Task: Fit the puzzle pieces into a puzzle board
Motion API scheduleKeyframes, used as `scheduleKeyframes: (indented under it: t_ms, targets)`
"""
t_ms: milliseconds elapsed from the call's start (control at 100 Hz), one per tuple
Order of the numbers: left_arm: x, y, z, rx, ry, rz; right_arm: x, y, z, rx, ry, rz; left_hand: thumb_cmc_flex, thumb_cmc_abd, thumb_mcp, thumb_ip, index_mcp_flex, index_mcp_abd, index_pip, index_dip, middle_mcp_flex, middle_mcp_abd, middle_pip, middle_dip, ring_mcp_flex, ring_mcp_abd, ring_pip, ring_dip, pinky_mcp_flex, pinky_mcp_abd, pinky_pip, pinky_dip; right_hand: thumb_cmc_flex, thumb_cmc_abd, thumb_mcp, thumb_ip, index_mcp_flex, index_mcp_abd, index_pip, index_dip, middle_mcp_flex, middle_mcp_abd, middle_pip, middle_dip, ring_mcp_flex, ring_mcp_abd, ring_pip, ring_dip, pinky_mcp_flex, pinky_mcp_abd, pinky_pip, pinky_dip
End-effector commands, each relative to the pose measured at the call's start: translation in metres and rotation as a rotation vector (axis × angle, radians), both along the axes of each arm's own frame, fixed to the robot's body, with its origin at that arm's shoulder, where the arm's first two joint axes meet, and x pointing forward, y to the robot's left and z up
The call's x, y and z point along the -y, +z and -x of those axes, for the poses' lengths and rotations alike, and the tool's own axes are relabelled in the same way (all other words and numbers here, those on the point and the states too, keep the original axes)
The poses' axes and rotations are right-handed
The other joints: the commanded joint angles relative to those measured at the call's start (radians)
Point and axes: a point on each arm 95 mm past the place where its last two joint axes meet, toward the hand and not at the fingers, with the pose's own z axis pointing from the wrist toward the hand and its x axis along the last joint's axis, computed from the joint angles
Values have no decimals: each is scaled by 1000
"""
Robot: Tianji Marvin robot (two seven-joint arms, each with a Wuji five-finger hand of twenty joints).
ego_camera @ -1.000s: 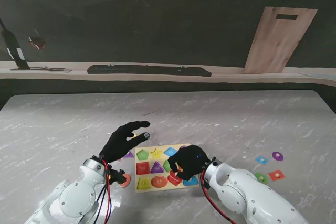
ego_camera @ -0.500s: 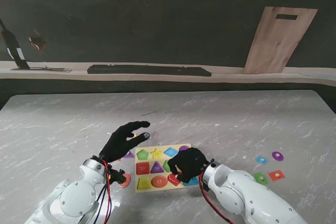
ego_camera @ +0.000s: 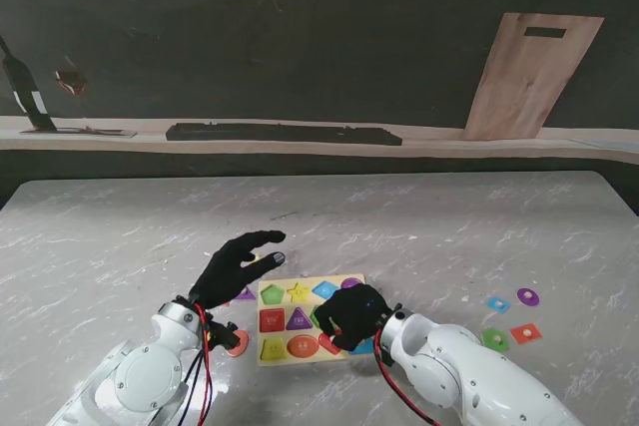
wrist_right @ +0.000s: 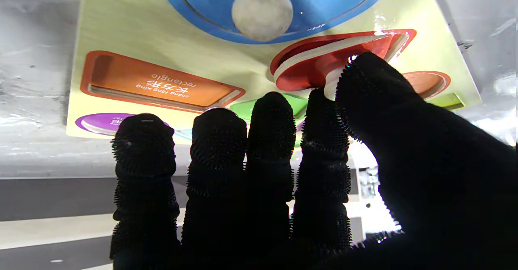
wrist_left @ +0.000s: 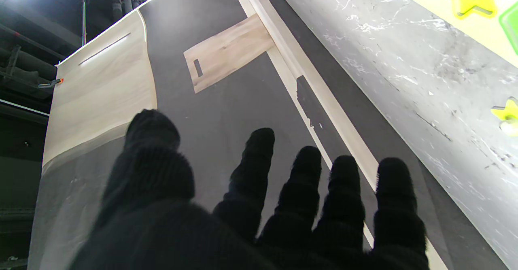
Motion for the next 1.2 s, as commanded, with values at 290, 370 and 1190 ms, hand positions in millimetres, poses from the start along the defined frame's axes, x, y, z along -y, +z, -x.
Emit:
scheduleKeyframes:
  t_ms: [290,370,1190]
  targets:
    - [1,0,1,-4,0,6,-1,-5,5,-18,2,33,7,23,-31,-14,26,-29,-17,-5,-3,-19,-11,-9,27,-21,-21,6,-11,8,-1,15,31,3,43,11,51,-25,35,3,39,26,38,-6,35,22,40,7,-5,31,53,26]
    - [1,0,1,-3,0,5,0,-5,5,-12,-3,44,7,24,-31,-14,26,-28,-17,-5,-3,-17,-11,-9,26,-20,-21,6,-11,8,-1,15,24,17,36,9,50,-23,30,-3,38,27,38,-6,33,27,39,7,-7,35,54,27]
    - [1,0,1,1,3,2,0,-11,1,-34,-16,103,8,23,-30,-13,29,-25,-16,-5,-2,-15,-11,-9,26,-19,-20,6,-11,9,-1,15,60,121,-42,13,-21,-66,-37,-51,8,22,4,2,-1,31,20,3,-40,26,42,19]
